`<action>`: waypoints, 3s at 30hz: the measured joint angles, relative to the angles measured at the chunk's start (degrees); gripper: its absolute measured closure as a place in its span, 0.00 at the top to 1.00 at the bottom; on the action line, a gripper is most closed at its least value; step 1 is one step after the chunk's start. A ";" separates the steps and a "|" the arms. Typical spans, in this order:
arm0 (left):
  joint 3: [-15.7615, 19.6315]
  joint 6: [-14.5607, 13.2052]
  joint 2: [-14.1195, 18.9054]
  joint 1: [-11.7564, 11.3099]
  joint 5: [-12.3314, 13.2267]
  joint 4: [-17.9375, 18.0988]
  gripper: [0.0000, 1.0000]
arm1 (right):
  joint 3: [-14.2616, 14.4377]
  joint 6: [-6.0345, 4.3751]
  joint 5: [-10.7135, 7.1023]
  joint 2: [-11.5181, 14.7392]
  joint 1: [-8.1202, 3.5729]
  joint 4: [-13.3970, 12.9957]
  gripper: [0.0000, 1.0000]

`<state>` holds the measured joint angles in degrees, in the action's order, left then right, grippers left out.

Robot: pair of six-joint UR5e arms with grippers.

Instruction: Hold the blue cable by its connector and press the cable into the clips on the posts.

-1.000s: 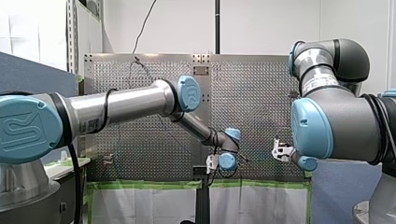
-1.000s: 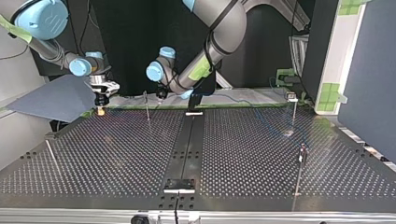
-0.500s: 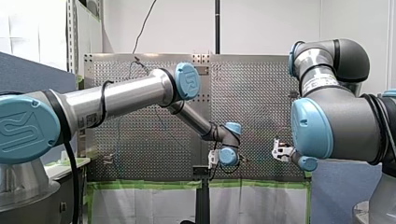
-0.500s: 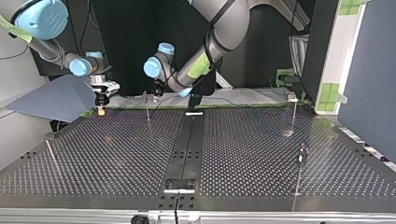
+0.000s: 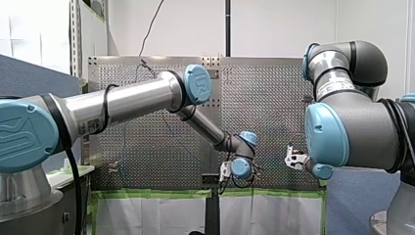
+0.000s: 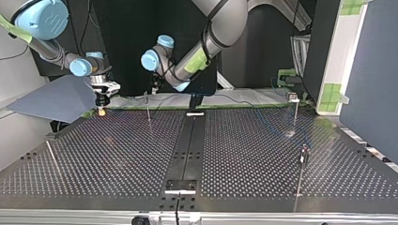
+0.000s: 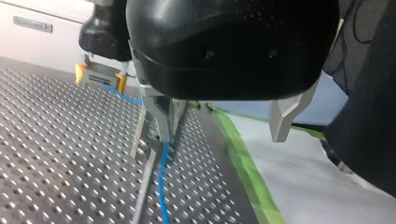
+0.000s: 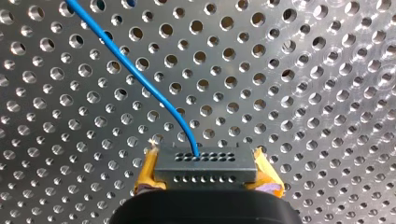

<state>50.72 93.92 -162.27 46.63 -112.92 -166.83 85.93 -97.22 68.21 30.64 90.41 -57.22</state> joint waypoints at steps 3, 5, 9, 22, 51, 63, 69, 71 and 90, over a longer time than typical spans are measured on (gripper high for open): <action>-1.11 0.09 0.00 0.49 -0.08 -0.13 1.00 | 0.00 0.00 0.00 0.00 -0.03 0.00 0.00; -1.57 0.16 0.00 0.80 -0.11 -0.21 1.00 | 0.00 -0.01 0.00 0.00 -0.07 0.01 0.00; -1.49 0.26 0.01 1.23 -0.13 -0.20 1.00 | 0.00 0.00 0.00 0.00 -0.09 0.00 0.00; -0.59 0.29 0.00 1.38 -0.16 -0.09 1.00 | 0.00 0.00 -0.22 -0.01 -0.06 0.04 0.00; -0.37 0.28 0.23 1.54 -0.43 -0.25 1.00 | 0.00 -0.01 -0.56 -0.01 -0.08 0.02 0.00; 4.86 0.62 5.59 3.19 -2.34 3.33 1.00 | -0.01 -0.01 -0.55 0.00 -0.18 0.02 0.00; 7.92 1.95 8.64 2.89 -2.58 6.34 1.00 | 0.01 0.02 -0.53 -0.01 -0.11 0.34 0.00; 9.08 2.94 9.80 2.74 -2.62 7.52 1.00 | 0.01 0.04 -0.53 0.00 -0.03 0.55 0.00; 18.38 8.28 19.09 3.38 -4.81 12.98 1.00 | -0.01 -0.36 -0.53 -0.03 1.29 1.24 0.00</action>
<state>69.10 102.20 -143.18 50.01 -117.73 -153.85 85.92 -97.58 67.69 30.61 91.70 -55.98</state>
